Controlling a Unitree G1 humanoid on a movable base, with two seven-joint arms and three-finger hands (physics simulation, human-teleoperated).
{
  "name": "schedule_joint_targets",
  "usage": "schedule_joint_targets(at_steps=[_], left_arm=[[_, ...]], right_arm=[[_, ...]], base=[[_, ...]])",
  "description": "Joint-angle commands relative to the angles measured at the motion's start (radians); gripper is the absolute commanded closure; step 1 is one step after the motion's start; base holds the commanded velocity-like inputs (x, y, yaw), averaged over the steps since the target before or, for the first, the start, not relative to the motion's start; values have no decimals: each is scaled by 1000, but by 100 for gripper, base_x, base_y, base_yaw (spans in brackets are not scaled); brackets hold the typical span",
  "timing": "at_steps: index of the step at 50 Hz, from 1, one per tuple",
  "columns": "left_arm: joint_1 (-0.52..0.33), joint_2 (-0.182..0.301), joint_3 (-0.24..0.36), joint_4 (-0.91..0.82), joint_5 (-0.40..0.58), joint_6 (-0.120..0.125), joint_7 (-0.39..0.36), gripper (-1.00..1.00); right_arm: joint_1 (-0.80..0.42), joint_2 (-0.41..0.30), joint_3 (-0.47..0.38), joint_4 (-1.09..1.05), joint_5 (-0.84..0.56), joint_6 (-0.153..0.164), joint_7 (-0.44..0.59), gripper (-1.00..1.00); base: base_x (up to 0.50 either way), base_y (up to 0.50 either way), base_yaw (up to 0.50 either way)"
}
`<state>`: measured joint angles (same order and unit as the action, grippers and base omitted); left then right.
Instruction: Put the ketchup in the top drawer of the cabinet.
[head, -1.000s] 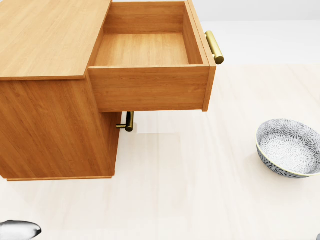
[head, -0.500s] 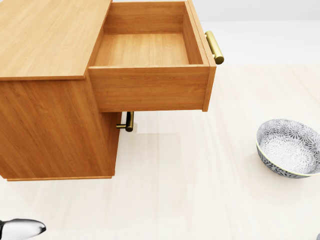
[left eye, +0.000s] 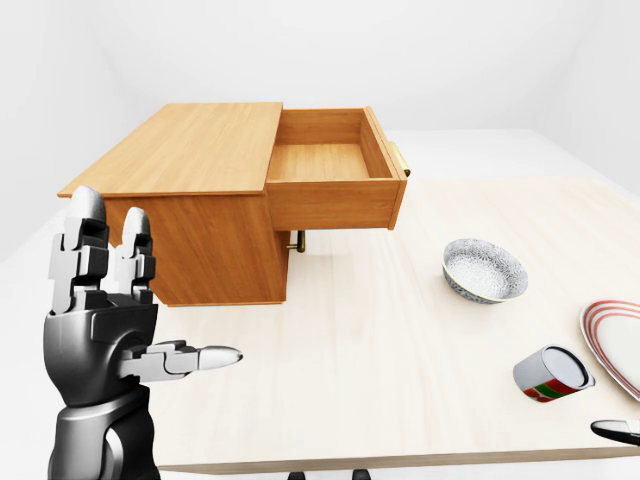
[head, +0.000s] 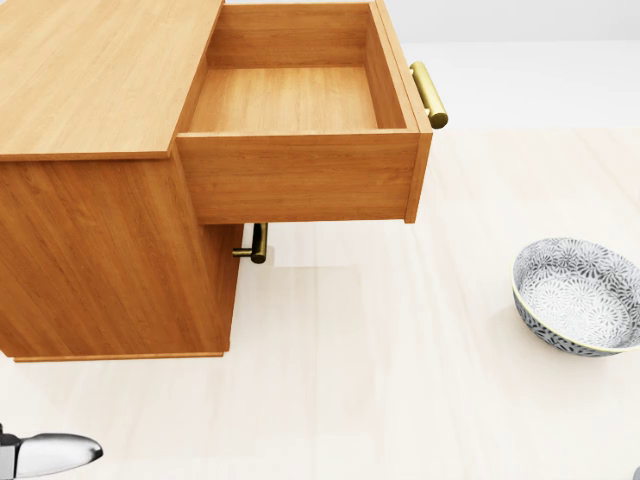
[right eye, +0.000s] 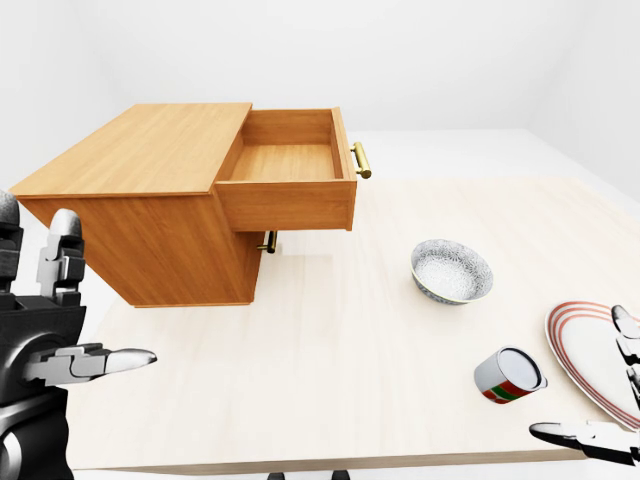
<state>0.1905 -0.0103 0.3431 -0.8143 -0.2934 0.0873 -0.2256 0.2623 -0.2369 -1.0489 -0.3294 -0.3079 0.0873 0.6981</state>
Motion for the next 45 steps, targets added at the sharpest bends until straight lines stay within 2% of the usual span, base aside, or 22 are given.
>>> schedule_joint_targets(at_steps=[1, 11, 22, 34, 45], left_arm=[[0, 0, -2, -1, -2, 0, 2, -100], [8, -4, -4, -9, -2, 0, -2, -100], [14, -7, -6, -10, 1, 0, -8, -100], [16, -9, -10, -9, 5, 0, -9, -100], [3, -3, -4, -11, 0, 0, -3, -100]], right_arm=[[-16, -47, 20, 71, -31, 0, 0, -100], [-35, -80, 66, 111, -65, 0, 0, -100], [-49, -121, 72, 183, -67, 0, 0, -100], [-44, -135, 72, 217, -67, 0, 0, -100], [-68, -146, 111, 206, -107, 0, 0, -100]], base=[[0, 0, 0], [0, 0, 0], [0, 0, 0], [0, 0, 0], [0, 0, 0]])
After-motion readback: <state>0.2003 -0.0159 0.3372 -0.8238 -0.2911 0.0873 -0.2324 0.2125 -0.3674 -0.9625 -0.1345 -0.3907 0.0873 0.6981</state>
